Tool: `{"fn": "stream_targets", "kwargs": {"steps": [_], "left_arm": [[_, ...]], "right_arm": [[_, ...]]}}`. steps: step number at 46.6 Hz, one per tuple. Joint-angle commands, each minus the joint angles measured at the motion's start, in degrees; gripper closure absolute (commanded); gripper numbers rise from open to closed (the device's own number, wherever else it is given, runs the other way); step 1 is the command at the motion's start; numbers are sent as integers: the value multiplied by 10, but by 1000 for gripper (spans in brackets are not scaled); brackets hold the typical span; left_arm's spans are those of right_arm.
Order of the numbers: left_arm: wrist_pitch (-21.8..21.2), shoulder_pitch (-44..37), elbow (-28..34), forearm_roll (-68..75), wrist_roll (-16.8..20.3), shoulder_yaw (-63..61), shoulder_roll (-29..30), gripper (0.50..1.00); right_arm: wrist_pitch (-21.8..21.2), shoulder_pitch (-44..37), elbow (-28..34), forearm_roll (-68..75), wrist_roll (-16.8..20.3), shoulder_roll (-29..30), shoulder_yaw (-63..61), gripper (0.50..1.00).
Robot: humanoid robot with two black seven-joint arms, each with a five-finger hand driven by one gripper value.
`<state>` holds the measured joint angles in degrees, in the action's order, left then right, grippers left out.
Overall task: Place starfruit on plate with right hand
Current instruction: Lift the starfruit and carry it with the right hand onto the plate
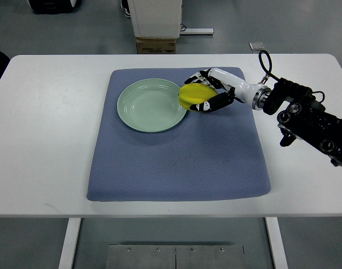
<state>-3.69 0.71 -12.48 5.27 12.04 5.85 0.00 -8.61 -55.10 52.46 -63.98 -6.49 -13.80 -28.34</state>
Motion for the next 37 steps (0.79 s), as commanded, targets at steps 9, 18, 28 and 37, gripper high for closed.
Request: {"fn": "stream_targets", "kwargs": {"steps": [9,18,28,37], "left_arm": [[0,0,0,-1,0,0,0,500],[0,0,0,-1,0,0,0,500],[0,0,-1,0,0,0,0,500],[0,0,0,-1,0,0,0,500]], "right_arm": [[0,-3,0,1,5,11,-1,1000],[1,-5,0,1,14,24,-1,1000],[10,-13,-2,4,32,53,0,1000],[14,-24,-21,4,47,85,0,1000]]}}
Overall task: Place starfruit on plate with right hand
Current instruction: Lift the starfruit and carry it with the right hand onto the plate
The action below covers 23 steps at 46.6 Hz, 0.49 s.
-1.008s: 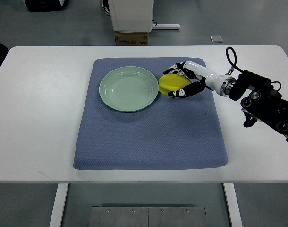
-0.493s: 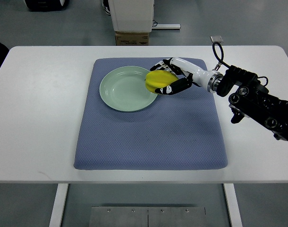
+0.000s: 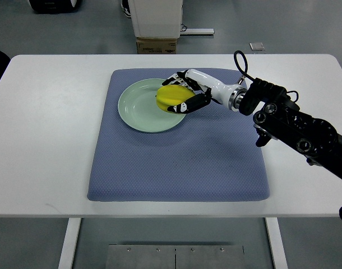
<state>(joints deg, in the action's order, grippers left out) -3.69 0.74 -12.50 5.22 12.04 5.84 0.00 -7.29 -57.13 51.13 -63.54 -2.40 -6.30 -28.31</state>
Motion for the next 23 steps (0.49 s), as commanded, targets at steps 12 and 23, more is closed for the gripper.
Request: {"fn": "stream_targets", "kwargs": {"steps": [12,23], "left_arm": [[0,0,0,1,0,1,0,500],[0,0,-1,1,0,0,0,500]], "right_arm": [[21,-15,-41,0,37,52,2,1000],[21,-29,-56,0,64,63,4,1000]]}}
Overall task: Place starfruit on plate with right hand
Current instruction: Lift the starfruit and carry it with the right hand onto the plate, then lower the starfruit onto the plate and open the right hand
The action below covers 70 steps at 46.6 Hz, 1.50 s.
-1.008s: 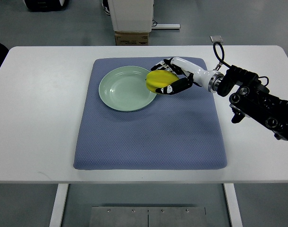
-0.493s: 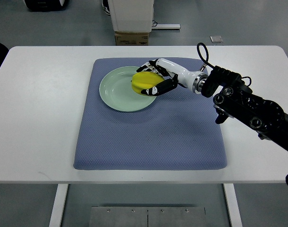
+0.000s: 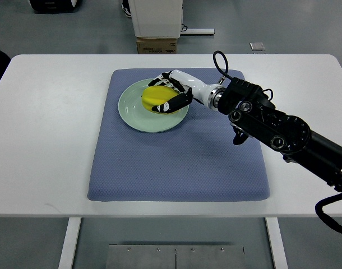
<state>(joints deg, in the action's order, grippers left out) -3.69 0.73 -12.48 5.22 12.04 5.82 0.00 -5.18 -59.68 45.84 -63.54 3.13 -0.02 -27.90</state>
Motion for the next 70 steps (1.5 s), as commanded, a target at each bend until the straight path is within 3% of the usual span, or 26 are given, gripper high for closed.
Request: {"fn": "stream_targets", "kwargs": {"steps": [1,16,30,53,68,70], "left_arm": [[0,0,0,0,0,1,0,500],[0,1,0,0,0,0,0,500],[0,0,0,0,0,1,0,500],[0,0,0,0,0,0,0,500],[0,0,0,0,0,0,0,500],[0,0,0,0,0,0,0,500]], "right_arm": [[0,-3,-4,0,13,0,0,1000],[0,-15,-7,-1,64,0,3,1000],[1,-15,-8,1,66,0,29,1000],[2,-14,0,100,108,0,30,1000],[2,-14,0,108,103,0,31,1000],[2,-14,0,108,102,0,31,969]]}}
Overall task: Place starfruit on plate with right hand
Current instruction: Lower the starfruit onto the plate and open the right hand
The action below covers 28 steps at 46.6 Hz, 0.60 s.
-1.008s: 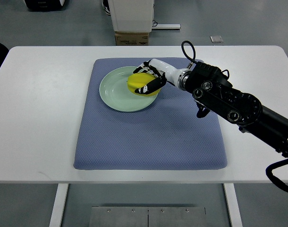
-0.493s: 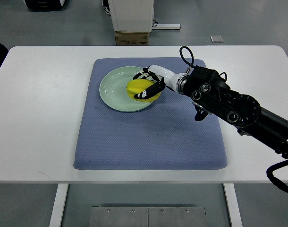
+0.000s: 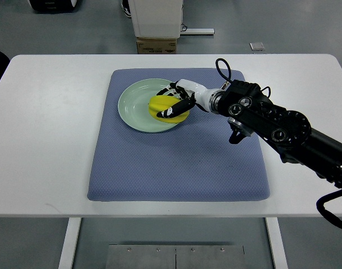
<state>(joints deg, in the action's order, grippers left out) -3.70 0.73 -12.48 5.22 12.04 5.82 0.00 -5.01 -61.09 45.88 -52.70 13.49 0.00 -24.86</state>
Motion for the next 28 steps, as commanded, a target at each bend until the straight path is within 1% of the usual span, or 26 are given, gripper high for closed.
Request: {"fn": "stream_targets", "kwargs": {"steps": [1,7,9,13,19,22,25,28], "left_arm": [[0,0,0,1,0,0,0,500],[0,0,0,0,0,0,0,500],[0,0,0,0,0,1,0,500],[0,0,0,1,0,1,0,500],[0,1,0,1,0,0,0,500],[0,0,0,1,0,1,0,500],[0,0,0,1,0,0,0,500],[0,0,0,0,0,1,0,500]], "right_arm": [[0,-1,0,0,-2,0,1,946],[0,-1,0,0,-2,0,1,883],[0,-1,0,0,-3,0,1,837],[0,-1,0,0,-4,0,1,779],[-1,-1,0,0,-7,0,1,639],[-1,-1,1,0,-7,0,1,555],[-1,-1,1,0,-7,0,1,526],[-1,-1,1,0,-8,0,1,519]]}}
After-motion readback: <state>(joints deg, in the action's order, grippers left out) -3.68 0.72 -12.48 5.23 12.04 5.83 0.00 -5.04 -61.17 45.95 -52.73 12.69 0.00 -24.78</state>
